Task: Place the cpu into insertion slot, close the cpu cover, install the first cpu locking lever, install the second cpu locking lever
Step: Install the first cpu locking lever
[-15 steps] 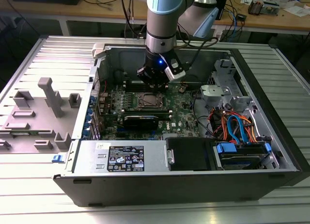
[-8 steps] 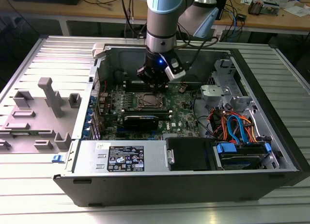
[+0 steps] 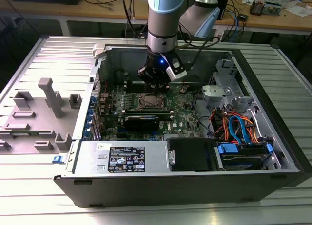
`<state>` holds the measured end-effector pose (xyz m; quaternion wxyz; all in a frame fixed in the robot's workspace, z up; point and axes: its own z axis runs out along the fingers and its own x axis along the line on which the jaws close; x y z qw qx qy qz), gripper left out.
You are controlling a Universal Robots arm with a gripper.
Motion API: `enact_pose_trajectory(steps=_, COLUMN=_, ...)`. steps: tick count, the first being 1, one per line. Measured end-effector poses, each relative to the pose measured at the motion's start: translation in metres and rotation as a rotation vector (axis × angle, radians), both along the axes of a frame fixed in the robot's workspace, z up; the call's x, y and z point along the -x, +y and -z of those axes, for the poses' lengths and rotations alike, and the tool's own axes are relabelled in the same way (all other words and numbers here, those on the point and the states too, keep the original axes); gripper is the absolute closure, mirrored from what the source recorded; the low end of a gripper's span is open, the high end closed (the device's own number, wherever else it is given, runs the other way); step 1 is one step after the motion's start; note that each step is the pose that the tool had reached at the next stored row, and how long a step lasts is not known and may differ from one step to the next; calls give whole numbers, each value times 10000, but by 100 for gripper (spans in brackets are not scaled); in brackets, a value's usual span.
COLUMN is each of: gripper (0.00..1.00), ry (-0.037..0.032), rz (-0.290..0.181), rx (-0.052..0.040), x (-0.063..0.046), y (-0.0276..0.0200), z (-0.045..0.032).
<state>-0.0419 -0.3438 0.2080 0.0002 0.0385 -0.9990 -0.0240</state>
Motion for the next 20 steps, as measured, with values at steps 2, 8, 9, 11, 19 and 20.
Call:
enact_pose_trajectory(steps=2, gripper=89, ry=0, rz=2, rx=2, x=0, y=-1, z=4)
enact_pose_trajectory(steps=8, gripper=89, ry=4, rz=1, rx=15, x=-4, y=-3, z=29)
enact_pose_trajectory(steps=9, gripper=89, ry=4, rz=1, rx=16, x=-5, y=-3, z=35)
enact_pose_trajectory(steps=11, gripper=89, ry=2, rz=1, rx=12, x=-7, y=-4, z=47)
enact_pose_trajectory(steps=19, gripper=89, ry=-1, rz=1, rx=4, x=-8, y=-4, z=24)
enact_pose_trajectory(steps=20, gripper=89, ry=0, rz=1, rx=5, x=-8, y=-5, z=24)
